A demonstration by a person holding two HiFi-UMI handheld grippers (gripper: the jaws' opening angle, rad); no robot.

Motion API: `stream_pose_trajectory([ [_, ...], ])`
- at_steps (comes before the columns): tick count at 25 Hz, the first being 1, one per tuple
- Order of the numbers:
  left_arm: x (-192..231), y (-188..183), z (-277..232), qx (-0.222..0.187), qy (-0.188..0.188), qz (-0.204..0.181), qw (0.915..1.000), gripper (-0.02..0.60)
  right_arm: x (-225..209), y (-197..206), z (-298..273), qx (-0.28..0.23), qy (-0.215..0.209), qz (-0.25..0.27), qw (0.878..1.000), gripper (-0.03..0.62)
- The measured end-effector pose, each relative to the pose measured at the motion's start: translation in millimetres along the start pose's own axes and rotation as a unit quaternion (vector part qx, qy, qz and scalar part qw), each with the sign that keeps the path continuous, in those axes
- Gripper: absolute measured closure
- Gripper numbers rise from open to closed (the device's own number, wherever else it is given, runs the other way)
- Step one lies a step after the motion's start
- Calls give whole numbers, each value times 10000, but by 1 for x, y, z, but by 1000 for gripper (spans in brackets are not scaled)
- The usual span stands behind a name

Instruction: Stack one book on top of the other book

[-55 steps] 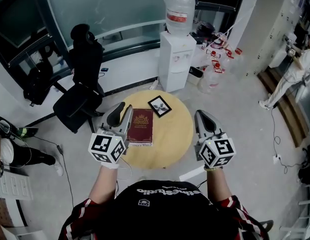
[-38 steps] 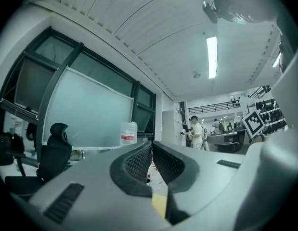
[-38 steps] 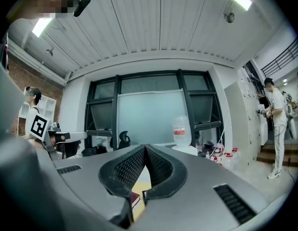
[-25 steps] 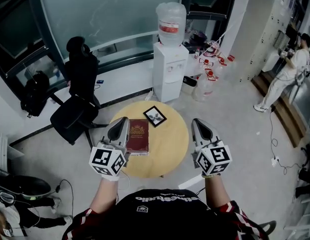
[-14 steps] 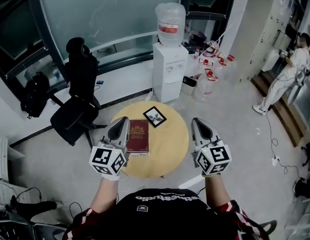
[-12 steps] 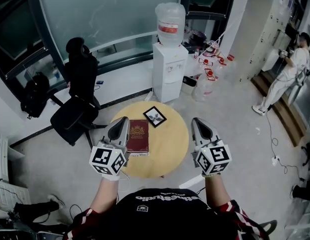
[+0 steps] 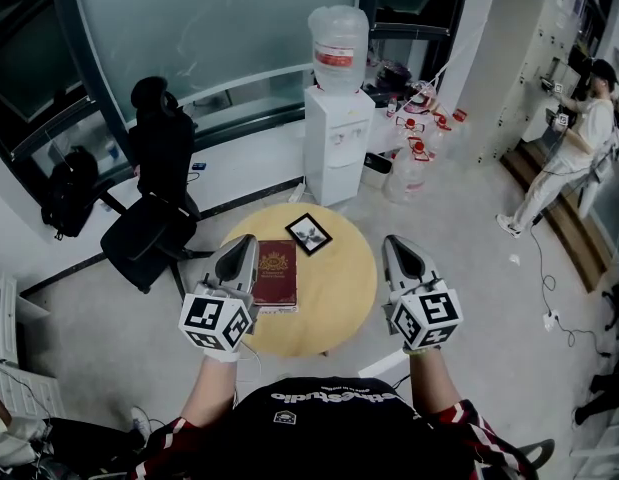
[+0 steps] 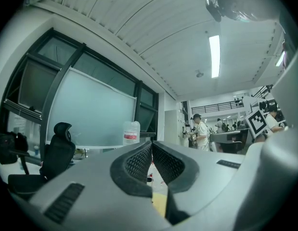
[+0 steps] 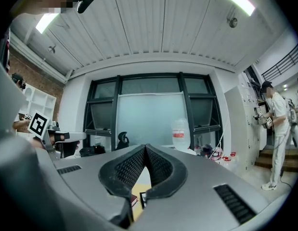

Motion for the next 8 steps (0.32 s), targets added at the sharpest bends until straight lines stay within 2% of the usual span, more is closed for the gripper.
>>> stream_pose_trajectory([
  [8,1,-2,-3,-42,-23,17,10000,561,-2,0,-3,28,-21,22,10000,566],
])
Point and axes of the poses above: the fingertips, and each gripper's own axes: z backward along the fingers, x to its left, y out of its underside, the point moved 3 cm from there along z, backward along the fingers, and after that the axes turned 8 degrees about -x, right-handed, at the moved point
